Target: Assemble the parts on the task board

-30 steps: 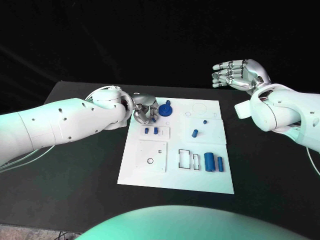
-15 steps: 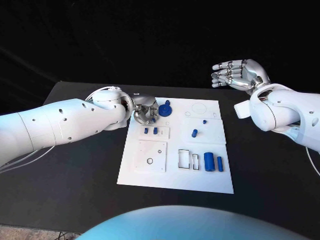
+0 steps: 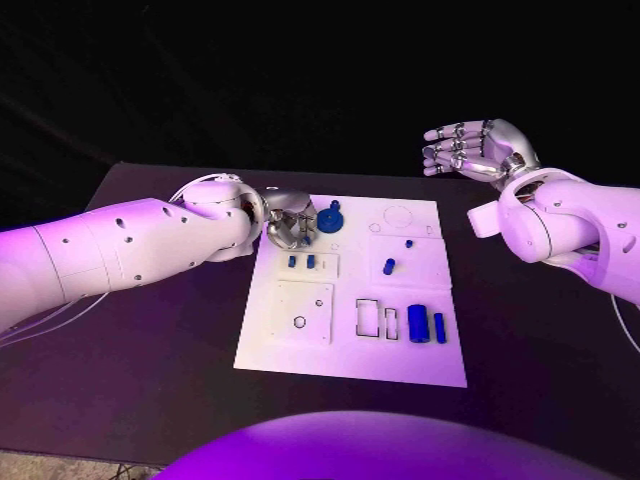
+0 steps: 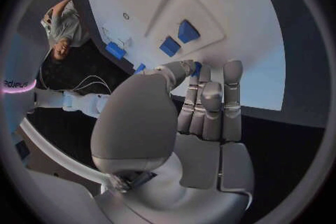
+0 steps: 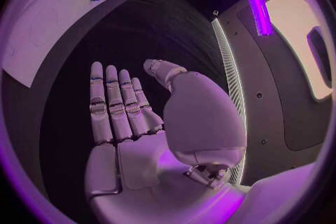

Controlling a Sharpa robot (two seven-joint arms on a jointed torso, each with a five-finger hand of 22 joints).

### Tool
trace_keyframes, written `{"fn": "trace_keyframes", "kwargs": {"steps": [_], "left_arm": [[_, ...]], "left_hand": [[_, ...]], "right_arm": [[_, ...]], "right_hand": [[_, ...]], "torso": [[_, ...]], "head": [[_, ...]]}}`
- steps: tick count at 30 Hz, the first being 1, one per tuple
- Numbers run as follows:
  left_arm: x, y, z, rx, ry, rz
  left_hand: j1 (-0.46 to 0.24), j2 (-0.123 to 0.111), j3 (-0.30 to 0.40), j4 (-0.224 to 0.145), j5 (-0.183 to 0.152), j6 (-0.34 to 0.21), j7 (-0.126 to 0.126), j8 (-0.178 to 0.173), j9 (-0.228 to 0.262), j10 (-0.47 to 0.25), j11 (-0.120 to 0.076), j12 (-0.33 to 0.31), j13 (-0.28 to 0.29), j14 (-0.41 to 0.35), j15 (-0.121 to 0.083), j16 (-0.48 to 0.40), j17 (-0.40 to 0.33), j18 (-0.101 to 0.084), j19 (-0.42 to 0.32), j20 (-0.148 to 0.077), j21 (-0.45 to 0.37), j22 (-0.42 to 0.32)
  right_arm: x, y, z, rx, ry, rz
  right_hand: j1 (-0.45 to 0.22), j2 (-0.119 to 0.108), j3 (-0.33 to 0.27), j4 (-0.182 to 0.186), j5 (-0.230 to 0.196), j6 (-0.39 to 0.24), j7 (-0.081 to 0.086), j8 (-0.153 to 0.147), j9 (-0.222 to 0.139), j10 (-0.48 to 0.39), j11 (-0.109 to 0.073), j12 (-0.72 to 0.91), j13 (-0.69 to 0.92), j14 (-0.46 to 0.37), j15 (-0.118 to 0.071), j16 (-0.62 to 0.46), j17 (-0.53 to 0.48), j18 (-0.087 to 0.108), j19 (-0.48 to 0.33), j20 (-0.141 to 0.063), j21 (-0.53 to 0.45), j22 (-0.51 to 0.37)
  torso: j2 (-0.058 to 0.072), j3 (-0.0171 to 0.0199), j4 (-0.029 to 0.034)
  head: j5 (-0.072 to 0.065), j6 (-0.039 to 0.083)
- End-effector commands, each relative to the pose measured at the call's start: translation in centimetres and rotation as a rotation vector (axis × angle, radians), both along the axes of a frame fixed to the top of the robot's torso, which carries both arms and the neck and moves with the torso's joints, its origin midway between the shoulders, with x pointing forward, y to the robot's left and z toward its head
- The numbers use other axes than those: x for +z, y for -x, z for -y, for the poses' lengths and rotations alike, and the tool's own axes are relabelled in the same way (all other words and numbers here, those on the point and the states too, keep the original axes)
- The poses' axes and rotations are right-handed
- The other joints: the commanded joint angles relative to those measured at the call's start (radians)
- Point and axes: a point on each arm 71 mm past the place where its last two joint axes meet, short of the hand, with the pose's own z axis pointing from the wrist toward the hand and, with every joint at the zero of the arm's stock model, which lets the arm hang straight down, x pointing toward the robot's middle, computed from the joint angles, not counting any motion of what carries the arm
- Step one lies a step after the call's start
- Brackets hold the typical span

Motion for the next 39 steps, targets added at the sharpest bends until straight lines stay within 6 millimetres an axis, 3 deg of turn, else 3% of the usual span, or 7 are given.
{"fn": "trace_keyframes", "kwargs": {"steps": [1,12,28,34,37,38,39], "left_arm": [[0.03,0.19,0.31,-0.018,0.018,0.001],[-0.04,0.18,0.24,-0.017,0.011,-0.005],[-0.07,0.16,0.04,-0.01,0.005,-0.006],[0.09,0.25,-0.11,-0.013,0.021,0.006],[0.39,0.36,-0.22,-0.012,0.051,0.024],[0.5,0.39,-0.27,-0.012,0.062,0.032],[0.61,0.4,-0.31,-0.01,0.074,0.039]], "left_hand": [[-0.016,-0.002,0.0,-0.005,-0.005,-0.006,0.0,-0.009,0.002,-0.013,0.002,-0.012,-0.004,-0.012,0.002,-0.007,-0.011,0.001,-0.013,0.0,-0.013,-0.008],[-0.039,-0.026,0.002,0.0,-0.005,-0.04,-0.006,-0.05,0.005,-0.079,0.03,-0.077,-0.026,-0.063,0.026,-0.035,-0.093,0.008,-0.043,0.014,-0.052,-0.043],[-0.047,-0.033,-0.006,0.003,-0.006,-0.041,-0.005,-0.055,0.008,-0.096,0.036,-0.088,-0.03,-0.071,0.032,-0.037,-0.105,0.009,-0.046,0.018,-0.058,-0.048],[-0.053,-0.042,-0.03,0.008,-0.005,-0.071,-0.015,-0.079,0.008,-0.147,0.047,-0.098,-0.034,-0.077,0.042,-0.033,-0.118,0.009,-0.045,0.027,-0.065,-0.054],[-0.046,-0.036,-0.092,0.019,-0.002,-0.129,-0.03,-0.115,0.004,-0.221,0.06,-0.098,-0.038,-0.085,0.054,-0.027,-0.133,0.01,-0.042,0.038,-0.074,-0.061],[-0.039,-0.027,-0.141,0.03,0.001,-0.154,-0.022,-0.127,0.003,-0.247,0.063,-0.09,-0.038,-0.1,0.06,-0.033,-0.162,0.012,-0.047,0.042,-0.086,-0.072],[-0.014,-0.007,-0.249,0.056,0.005,-0.185,-0.039,-0.139,0.003,-0.294,0.076,-0.082,-0.039,-0.135,0.064,-0.051,-0.224,0.013,-0.062,0.05,-0.111,-0.095]], "right_arm": [[0.0,0.02,-0.06,0.01,-0.003,0.002],[-0.04,0.0,-0.02,0.007,-0.002,0.002],[-0.1,-0.02,0.05,0.004,-0.001,-0.001],[-0.2,-0.07,0.2,0.009,0.01,-0.008],[-0.22,-0.1,0.38,0.019,0.035,0.006],[-0.22,-0.11,0.45,0.022,0.042,0.011],[-0.23,-0.11,0.51,0.023,0.047,0.013]], "right_hand": [[-0.009,0.004,-0.005,-0.001,0.004,0.008,0.053,-0.006,-0.001,0.005,0.001,-0.004,0.0,0.006,0.0,-0.005,-0.001,0.009,0.003,0.0,-0.004,-0.001],[-0.009,0.003,-0.006,-0.002,0.004,0.007,0.055,-0.009,-0.002,0.003,0.002,-0.006,0.0,0.004,0.001,-0.007,-0.003,0.008,0.002,0.001,-0.005,-0.003],[-0.009,0.003,-0.006,-0.003,0.004,0.006,0.055,-0.01,-0.002,0.003,0.002,-0.007,0.0,0.002,0.002,-0.009,-0.004,0.008,0.001,0.001,-0.006,-0.004],[-0.008,0.002,-0.007,-0.004,0.003,0.005,0.055,-0.011,-0.003,0.002,0.003,-0.008,0.0,0.001,0.003,-0.011,-0.004,0.008,0.0,0.002,-0.007,-0.005],[0.003,0.004,-0.005,-0.015,-0.001,0.005,0.033,-0.016,-0.005,-0.013,-0.007,-0.02,-0.001,0.012,-0.003,-0.011,-0.006,0.01,0.005,0.0,-0.005,-0.008],[0.004,0.004,-0.005,-0.017,-0.002,0.004,0.031,-0.017,-0.005,-0.014,-0.008,-0.021,0.0,0.014,-0.004,-0.01,-0.006,0.011,0.007,-0.001,-0.004,-0.008],[0.007,0.005,-0.006,-0.02,-0.004,0.005,0.029,-0.018,-0.005,-0.015,-0.009,-0.022,0.0,0.022,-0.007,-0.008,-0.005,0.012,0.012,-0.003,-0.001,-0.008]], "torso": [[0.0,-0.0003,0.0001],[0.0,0.0005,0.0001],[0.0,0.0004,-0.0004],[0.0,0.0002,-0.0005],[0.0,0.0,-0.0003],[0.0,-0.0001,-0.0004],[-0.001,0.0001,-0.0007]], "head": [[0.001,0.0],[0.001,0.0],[0.001,0.0],[0.0,0.0],[-0.001,0.0],[-0.001,0.0],[-0.001,0.0]]}}
